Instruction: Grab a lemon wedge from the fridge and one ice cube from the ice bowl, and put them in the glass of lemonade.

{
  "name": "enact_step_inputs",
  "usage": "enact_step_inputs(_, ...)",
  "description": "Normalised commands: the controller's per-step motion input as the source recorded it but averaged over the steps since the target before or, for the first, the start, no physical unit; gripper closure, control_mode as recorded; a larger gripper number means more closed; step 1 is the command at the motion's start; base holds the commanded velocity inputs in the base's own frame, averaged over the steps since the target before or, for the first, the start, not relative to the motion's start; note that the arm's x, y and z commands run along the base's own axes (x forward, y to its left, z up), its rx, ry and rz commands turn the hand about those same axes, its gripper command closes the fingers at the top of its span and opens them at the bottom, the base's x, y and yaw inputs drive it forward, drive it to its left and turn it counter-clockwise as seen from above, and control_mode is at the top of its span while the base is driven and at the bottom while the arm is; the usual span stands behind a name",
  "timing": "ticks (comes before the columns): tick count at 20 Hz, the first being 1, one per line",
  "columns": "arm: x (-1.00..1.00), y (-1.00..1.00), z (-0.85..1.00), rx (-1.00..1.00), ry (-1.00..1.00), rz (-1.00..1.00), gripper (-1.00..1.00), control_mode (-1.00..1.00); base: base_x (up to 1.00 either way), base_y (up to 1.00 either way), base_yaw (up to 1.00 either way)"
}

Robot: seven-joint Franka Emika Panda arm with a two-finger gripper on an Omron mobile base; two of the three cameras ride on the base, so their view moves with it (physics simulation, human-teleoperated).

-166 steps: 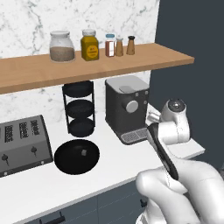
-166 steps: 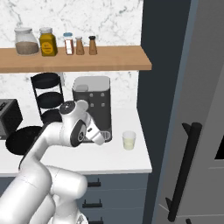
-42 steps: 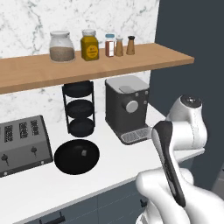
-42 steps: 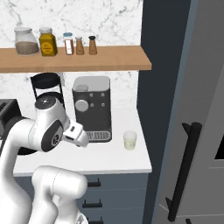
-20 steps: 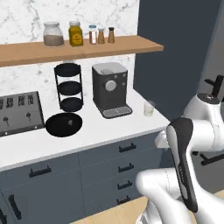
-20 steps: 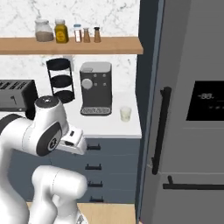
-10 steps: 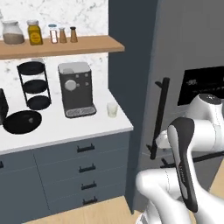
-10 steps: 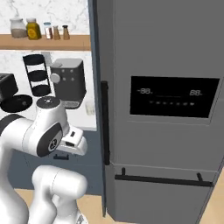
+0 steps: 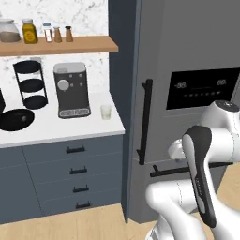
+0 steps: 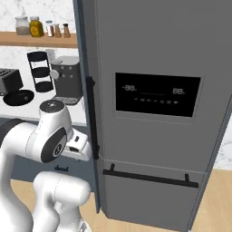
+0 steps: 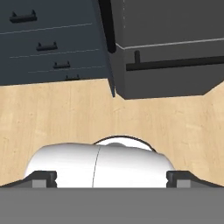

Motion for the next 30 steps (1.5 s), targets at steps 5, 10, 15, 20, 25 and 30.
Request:
enact_step_inputs(5, 0.00, 0.00, 0.00, 0.00, 0.00, 0.00, -1.00, 1.00, -0.09, 0.48, -0.02)
enact_step_inputs(10, 0.00, 0.00, 0.00, 0.00, 0.00, 0.00, -1.00, 1.00, -0.28, 0.10, -0.04)
enact_step_inputs(15, 0.00, 0.00, 0.00, 0.00, 0.00, 0.00, -1.00, 1.00, -0.40, -0.33, 0.00)
enact_step_inputs(20, 0.04, 0.00, 0.00, 0.00, 0.00, 0.00, -1.00, -1.00, -0.03, -0.02, 0.00)
enact_step_inputs(25, 0.31, -0.04, -0.01, 0.00, -0.07, 0.00, -1.00, -1.00, 0.00, 0.00, 0.00)
enact_step_inputs(30, 0.58, -0.11, 0.17, 0.00, -0.24, 0.00, -1.00, -1.00, 0.00, 0.00, 0.00)
